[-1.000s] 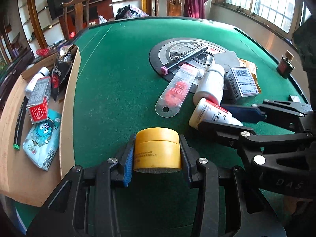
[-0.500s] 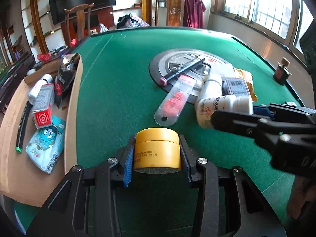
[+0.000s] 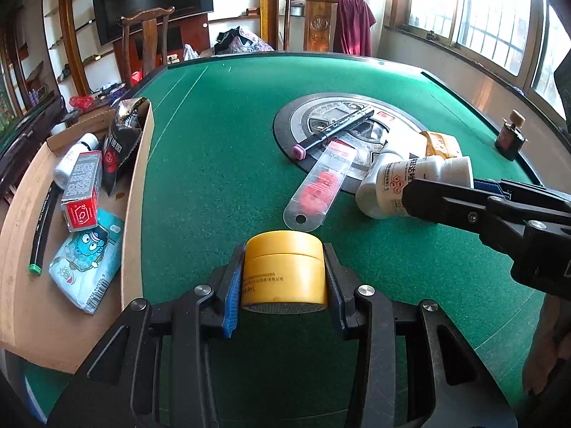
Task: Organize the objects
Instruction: 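Grasp the white red-label bottle with the right gripper while the left holds the yellow jar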
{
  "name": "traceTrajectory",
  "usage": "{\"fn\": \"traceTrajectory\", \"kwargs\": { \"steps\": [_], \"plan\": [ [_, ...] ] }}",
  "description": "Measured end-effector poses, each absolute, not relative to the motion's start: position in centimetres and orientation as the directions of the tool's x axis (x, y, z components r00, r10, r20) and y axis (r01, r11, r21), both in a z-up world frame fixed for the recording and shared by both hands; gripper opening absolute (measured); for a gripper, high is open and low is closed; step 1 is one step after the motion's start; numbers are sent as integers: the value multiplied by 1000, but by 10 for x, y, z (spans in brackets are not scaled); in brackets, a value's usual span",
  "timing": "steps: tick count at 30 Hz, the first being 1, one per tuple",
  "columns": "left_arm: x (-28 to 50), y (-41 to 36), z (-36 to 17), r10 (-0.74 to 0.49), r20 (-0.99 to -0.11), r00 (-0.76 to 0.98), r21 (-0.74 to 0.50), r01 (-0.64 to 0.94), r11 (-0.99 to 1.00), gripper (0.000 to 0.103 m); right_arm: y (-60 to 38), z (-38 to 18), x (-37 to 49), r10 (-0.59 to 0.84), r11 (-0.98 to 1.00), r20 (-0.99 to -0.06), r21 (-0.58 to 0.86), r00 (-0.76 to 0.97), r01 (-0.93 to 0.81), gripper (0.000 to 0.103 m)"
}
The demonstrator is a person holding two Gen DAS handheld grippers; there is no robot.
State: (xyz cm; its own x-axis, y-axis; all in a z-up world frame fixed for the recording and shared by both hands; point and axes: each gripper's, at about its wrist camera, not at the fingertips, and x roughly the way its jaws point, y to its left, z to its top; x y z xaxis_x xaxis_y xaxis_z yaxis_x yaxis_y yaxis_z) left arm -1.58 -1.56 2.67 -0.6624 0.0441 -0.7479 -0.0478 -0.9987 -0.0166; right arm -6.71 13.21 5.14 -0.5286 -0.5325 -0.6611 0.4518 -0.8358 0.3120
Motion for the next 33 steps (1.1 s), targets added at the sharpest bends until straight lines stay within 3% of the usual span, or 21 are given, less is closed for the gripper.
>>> {"fn": "traceTrajectory", "kwargs": {
  "steps": [33],
  "plan": [
    [-4, -8, 42, 0, -680, -734, 39, -36, -999, 39, 136, 51, -67, -533, -840, -644, 325, -549, 434, 34]
  ]
}}
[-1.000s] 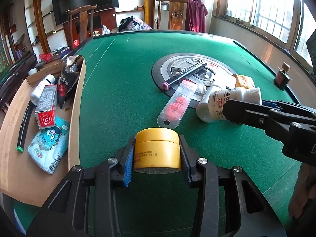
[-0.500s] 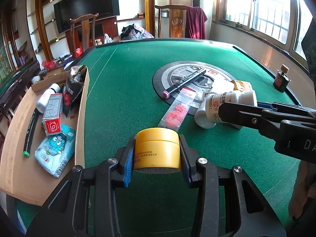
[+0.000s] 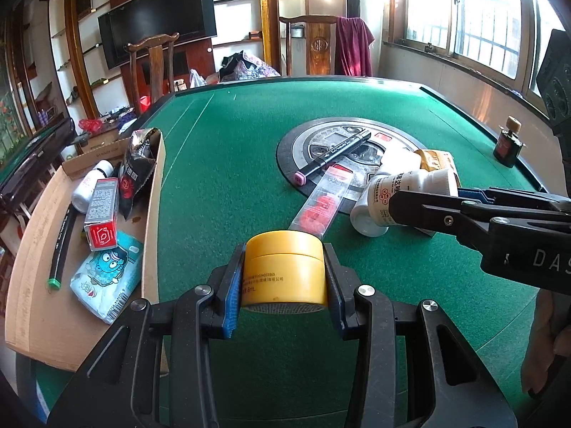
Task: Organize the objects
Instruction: 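Grasp the white red-label bottle with the right gripper while the left holds the yellow jar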
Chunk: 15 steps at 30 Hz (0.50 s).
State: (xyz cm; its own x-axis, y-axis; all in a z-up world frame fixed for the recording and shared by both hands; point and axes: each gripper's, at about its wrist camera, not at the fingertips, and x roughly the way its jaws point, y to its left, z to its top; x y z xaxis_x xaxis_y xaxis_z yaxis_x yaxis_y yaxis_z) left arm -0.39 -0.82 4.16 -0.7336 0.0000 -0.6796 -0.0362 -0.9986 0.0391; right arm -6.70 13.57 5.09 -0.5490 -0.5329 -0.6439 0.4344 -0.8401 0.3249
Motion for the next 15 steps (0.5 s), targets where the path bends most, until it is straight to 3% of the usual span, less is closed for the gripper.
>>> {"fn": "traceTrajectory", "kwargs": {
  "steps": [15],
  "plan": [
    [0, -7, 45, -10, -659, -752, 45, -26, -999, 39, 138, 52, -68, -530, -843, -641, 326, -555, 429, 34]
  ]
}}
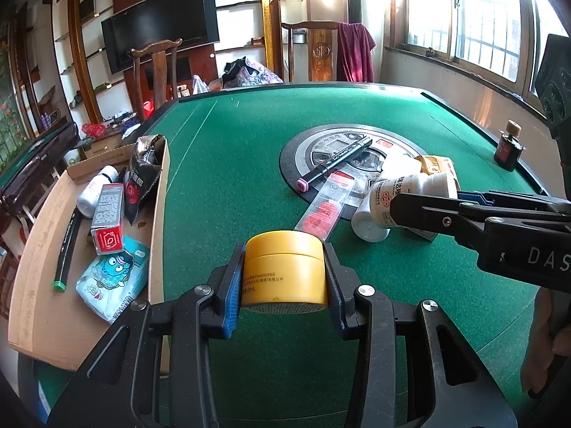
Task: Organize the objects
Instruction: 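Grasp the white red-label bottle with the right gripper while the left holds the yellow jar, then carry the yellow jar and red-label bottle over the cardboard tray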
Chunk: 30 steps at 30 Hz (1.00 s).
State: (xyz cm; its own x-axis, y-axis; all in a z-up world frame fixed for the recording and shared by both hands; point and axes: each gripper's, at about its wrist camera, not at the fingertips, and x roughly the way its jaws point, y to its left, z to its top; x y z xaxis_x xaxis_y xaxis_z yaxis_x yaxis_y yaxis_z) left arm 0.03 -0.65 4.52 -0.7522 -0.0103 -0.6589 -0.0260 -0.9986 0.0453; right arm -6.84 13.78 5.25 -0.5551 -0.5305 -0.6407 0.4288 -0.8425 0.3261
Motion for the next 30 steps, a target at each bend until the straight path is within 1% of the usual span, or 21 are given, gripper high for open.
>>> {"fn": "traceTrajectory", "kwargs": {
  "steps": [16, 22, 30],
  "plan": [
    [7, -10, 55, 4, -625, -781, 17, -18, -1000, 39, 138, 61, -61, -518, -854, -615, 337, -594, 396, 34],
    [12, -14, 61, 14, -607, -795, -3, -15, -1000, 39, 129, 70, -51, -504, -863, -585, 324, -635, 387, 34],
    [18, -26, 70, 21, -579, -815, -35, -1, -999, 39, 117, 69, -48, -514, -858, -582, 339, -630, 386, 34]
  ]
}}
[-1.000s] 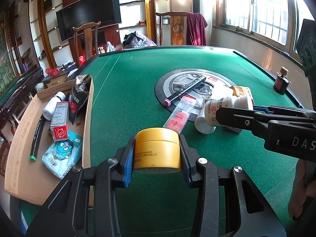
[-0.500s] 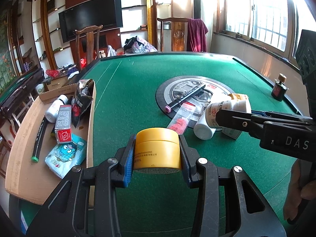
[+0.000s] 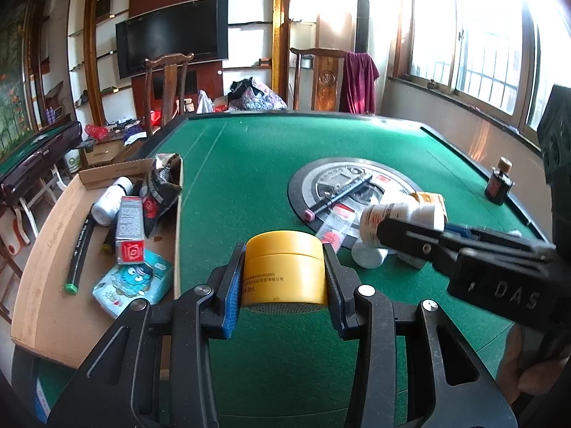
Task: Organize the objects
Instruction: 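Carry the yellow jar and red-label bottle over the cardboard tray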
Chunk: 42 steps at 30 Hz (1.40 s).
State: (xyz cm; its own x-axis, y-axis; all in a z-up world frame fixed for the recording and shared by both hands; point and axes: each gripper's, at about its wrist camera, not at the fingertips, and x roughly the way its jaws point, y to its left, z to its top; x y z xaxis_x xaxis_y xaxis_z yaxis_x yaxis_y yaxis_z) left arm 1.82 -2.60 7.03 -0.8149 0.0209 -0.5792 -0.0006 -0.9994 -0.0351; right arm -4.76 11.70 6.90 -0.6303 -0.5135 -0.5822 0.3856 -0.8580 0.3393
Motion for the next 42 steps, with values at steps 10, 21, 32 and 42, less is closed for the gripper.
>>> {"fn": "traceTrajectory", "kwargs": {
  "steps": [10, 21, 32, 42],
  "plan": [
    [24, -64, 83, -15, -543, -840, -81, 70, -994, 39, 91, 69, -41, -531, -847, -580, 336, -618, 413, 34],
    [27, -124, 85, -94, -541, -836, -133, 195, -972, 40, 45, 67, -26, -565, -819, -577, 301, -590, 489, 34],
    [31, -185, 77, -209, -567, -797, -142, 345, -928, 40, -11, 69, -12, -618, -758, -578, 257, -533, 599, 34],
    [29, -214, 58, -254, -635, -729, -119, 417, -901, 40, -70, 59, -20, -651, -703, -615, 266, -445, 660, 34]
  ]
}}
